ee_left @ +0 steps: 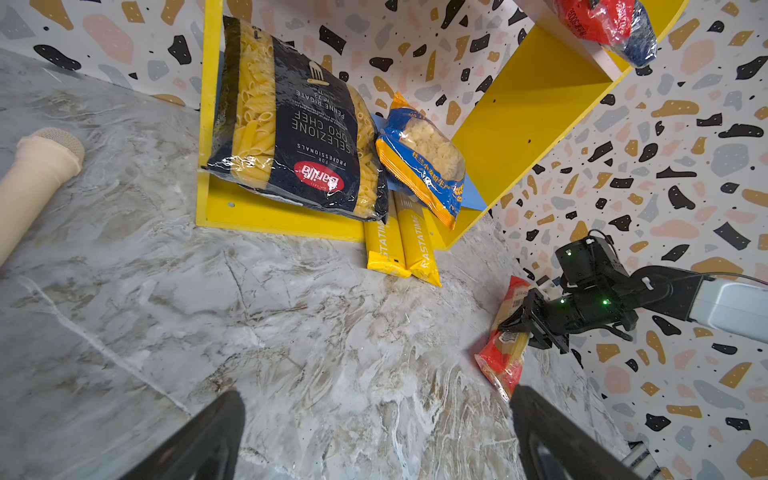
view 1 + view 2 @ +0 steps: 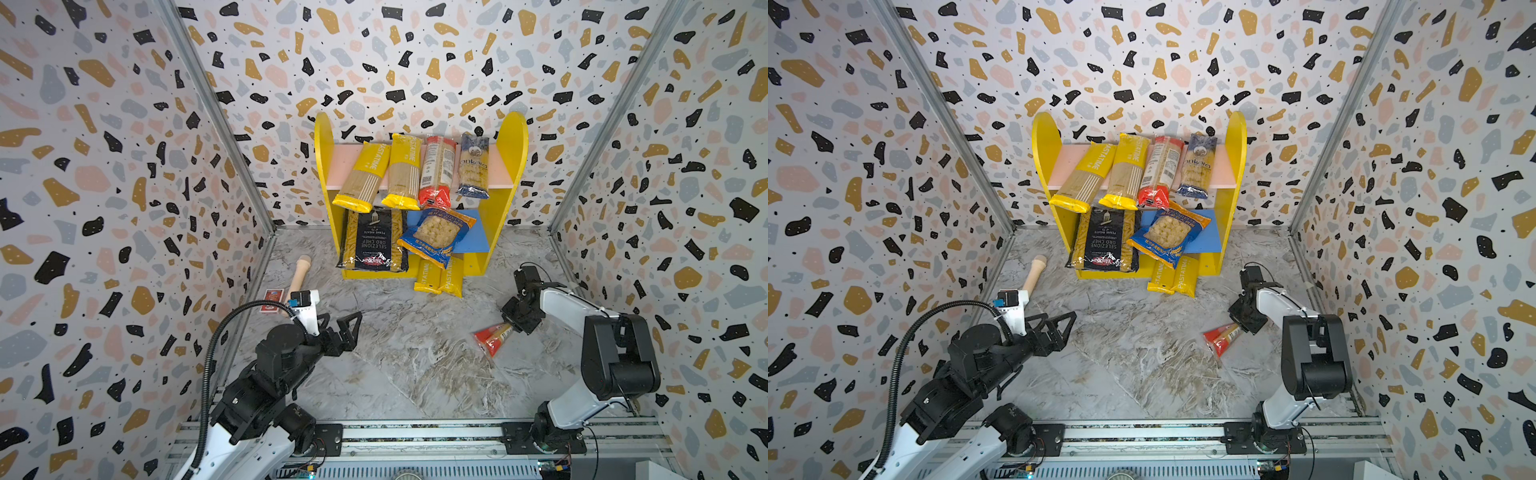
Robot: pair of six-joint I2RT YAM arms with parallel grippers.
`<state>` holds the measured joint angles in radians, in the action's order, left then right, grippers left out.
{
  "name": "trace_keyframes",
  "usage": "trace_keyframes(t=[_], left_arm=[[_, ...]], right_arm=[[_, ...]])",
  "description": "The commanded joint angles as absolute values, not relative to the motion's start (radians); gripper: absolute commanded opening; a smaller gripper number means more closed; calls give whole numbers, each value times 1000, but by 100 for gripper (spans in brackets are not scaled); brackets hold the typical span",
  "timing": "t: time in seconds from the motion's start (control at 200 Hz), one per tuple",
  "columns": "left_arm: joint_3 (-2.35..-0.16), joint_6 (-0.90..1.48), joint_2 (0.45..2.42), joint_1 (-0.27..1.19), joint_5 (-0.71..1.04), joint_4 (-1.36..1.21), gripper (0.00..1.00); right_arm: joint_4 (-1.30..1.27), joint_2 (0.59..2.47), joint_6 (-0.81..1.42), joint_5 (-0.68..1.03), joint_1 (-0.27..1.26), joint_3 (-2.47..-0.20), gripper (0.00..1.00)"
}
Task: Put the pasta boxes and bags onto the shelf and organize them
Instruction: 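Close the right gripper on the spaghetti pack and lift it, then raise the spaghetti pack upright with the right gripper toward the left gripper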
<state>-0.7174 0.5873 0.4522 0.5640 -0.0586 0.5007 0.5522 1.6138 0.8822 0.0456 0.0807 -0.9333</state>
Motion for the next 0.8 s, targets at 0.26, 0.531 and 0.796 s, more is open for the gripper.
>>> trace_keyframes(t=[0.26, 0.531, 0.796], left_arm=[[-752, 596, 452, 568, -100, 508, 100], [-759, 612, 484, 568, -124, 504, 100], [-795, 615, 509, 568, -180, 523, 99]], right_arm=[[468, 1492, 758, 240, 126, -800, 0], [317, 1317, 749, 527, 142, -748, 0], [52, 1315, 792, 650, 247, -735, 0]])
